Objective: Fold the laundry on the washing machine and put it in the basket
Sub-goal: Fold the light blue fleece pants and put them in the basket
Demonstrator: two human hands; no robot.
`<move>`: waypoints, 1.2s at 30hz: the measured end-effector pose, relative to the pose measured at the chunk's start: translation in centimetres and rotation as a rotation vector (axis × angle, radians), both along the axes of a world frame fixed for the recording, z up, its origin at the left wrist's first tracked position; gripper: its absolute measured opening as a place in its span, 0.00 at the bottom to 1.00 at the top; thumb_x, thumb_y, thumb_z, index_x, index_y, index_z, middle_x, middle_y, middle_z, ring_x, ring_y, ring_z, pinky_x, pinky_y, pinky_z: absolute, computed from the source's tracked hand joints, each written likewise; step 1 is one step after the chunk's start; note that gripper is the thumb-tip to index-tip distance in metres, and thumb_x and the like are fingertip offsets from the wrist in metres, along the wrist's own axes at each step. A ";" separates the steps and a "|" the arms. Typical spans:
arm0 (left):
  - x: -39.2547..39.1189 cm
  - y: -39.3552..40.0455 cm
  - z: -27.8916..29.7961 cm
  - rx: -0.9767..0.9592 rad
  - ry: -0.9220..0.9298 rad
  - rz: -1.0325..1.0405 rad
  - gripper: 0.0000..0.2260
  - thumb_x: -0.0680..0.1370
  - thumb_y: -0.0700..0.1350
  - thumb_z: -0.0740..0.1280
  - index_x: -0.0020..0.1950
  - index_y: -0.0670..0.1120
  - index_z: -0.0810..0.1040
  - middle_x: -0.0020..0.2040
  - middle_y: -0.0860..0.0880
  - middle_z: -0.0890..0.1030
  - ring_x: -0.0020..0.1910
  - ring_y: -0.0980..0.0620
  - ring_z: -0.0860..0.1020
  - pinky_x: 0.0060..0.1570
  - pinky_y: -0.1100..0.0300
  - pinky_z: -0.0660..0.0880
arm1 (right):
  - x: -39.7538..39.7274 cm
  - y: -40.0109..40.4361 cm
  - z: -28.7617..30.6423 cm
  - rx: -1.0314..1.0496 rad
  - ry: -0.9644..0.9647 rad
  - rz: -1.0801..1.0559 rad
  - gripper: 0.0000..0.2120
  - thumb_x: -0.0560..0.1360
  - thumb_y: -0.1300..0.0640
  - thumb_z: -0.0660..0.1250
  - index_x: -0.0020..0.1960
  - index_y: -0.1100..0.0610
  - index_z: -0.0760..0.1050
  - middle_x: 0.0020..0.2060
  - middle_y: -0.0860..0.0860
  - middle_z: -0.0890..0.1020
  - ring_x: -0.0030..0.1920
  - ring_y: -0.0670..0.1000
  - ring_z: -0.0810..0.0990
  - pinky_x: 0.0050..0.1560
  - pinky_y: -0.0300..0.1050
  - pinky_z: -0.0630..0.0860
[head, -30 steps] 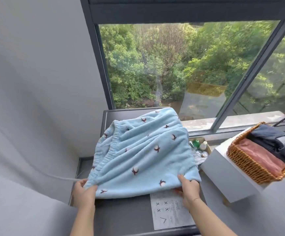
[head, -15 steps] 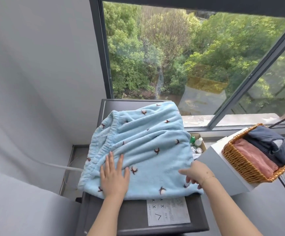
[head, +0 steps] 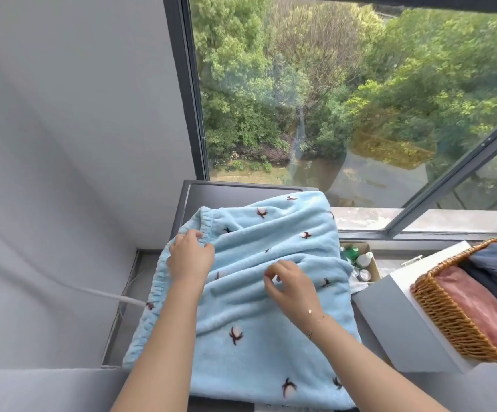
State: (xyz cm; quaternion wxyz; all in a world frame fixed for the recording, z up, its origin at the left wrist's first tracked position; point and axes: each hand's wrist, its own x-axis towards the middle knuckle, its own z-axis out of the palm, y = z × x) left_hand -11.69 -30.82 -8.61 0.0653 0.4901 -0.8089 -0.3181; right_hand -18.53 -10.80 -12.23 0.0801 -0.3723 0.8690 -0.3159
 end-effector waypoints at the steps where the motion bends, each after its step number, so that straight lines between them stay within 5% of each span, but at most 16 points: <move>1: -1.3 -0.9 0.0 0.026 0.028 0.010 0.15 0.77 0.44 0.63 0.62 0.45 0.74 0.63 0.43 0.74 0.62 0.42 0.73 0.60 0.50 0.69 | -0.4 -0.3 -0.3 -0.029 -0.012 0.002 0.03 0.73 0.59 0.65 0.41 0.54 0.75 0.37 0.39 0.73 0.42 0.42 0.70 0.39 0.35 0.66; 7: -7.5 -4.4 -2.0 0.058 -0.337 -0.036 0.26 0.77 0.60 0.61 0.68 0.44 0.70 0.68 0.44 0.69 0.69 0.44 0.66 0.65 0.48 0.63 | -0.6 -0.1 -5.1 -0.034 -0.012 0.130 0.02 0.73 0.56 0.65 0.41 0.54 0.75 0.37 0.46 0.74 0.41 0.46 0.71 0.42 0.38 0.69; 9: -8.5 -4.8 -3.0 0.035 -0.172 -0.027 0.23 0.78 0.57 0.62 0.67 0.43 0.71 0.66 0.42 0.72 0.67 0.42 0.68 0.63 0.49 0.65 | -0.2 -0.2 -6.1 -0.087 0.095 0.112 0.02 0.73 0.59 0.66 0.42 0.54 0.74 0.38 0.47 0.73 0.40 0.50 0.72 0.43 0.42 0.71; 11: -8.8 -5.6 -2.8 0.073 0.203 0.083 0.19 0.80 0.50 0.62 0.65 0.39 0.71 0.63 0.39 0.76 0.63 0.41 0.72 0.60 0.51 0.67 | 0.1 -0.3 -6.4 -0.060 0.188 0.117 0.02 0.75 0.58 0.65 0.43 0.54 0.73 0.41 0.48 0.73 0.42 0.51 0.72 0.44 0.45 0.71; 13: -8.8 -7.3 -1.2 0.049 0.487 0.219 0.16 0.81 0.48 0.61 0.63 0.37 0.71 0.60 0.39 0.77 0.59 0.41 0.75 0.59 0.53 0.67 | 0.3 -0.2 -6.5 -0.022 0.256 0.118 0.04 0.76 0.55 0.63 0.49 0.53 0.75 0.47 0.47 0.75 0.48 0.51 0.73 0.50 0.43 0.70; 15: -8.9 -9.7 0.2 -0.067 0.572 0.293 0.15 0.82 0.47 0.60 0.61 0.36 0.71 0.58 0.38 0.78 0.56 0.43 0.75 0.55 0.55 0.67 | 0.3 0.1 -6.7 -0.013 0.292 0.150 0.12 0.76 0.52 0.61 0.58 0.53 0.76 0.58 0.49 0.77 0.59 0.51 0.73 0.60 0.43 0.67; 20: -9.0 -14.8 -2.6 0.081 0.345 0.292 0.09 0.80 0.45 0.62 0.56 0.39 0.70 0.59 0.36 0.76 0.59 0.39 0.75 0.56 0.54 0.69 | 0.2 -0.3 -6.8 0.061 0.294 0.181 0.21 0.77 0.52 0.61 0.69 0.53 0.72 0.72 0.49 0.68 0.73 0.50 0.64 0.71 0.51 0.60; 23: -8.2 -14.0 -5.2 0.269 0.182 0.143 0.21 0.78 0.48 0.66 0.65 0.36 0.68 0.64 0.38 0.73 0.64 0.40 0.72 0.63 0.48 0.69 | 0.1 -0.5 -6.9 0.115 0.289 0.215 0.22 0.77 0.52 0.60 0.71 0.53 0.70 0.74 0.49 0.65 0.75 0.50 0.61 0.70 0.54 0.61; 29: -4.3 -9.9 -5.4 0.049 0.095 0.138 0.25 0.74 0.55 0.70 0.62 0.38 0.73 0.60 0.36 0.76 0.61 0.37 0.72 0.62 0.45 0.69 | -0.1 -0.7 -6.6 0.245 0.291 0.238 0.26 0.78 0.49 0.57 0.75 0.51 0.62 0.76 0.48 0.59 0.76 0.49 0.56 0.72 0.51 0.55; 36: 1.4 -3.0 -5.4 -0.011 -0.003 0.117 0.14 0.79 0.47 0.64 0.55 0.36 0.73 0.55 0.36 0.77 0.56 0.37 0.74 0.49 0.49 0.67 | 0.1 -0.9 -6.3 0.315 0.288 0.250 0.26 0.78 0.48 0.54 0.76 0.51 0.60 0.77 0.48 0.58 0.76 0.50 0.54 0.72 0.51 0.53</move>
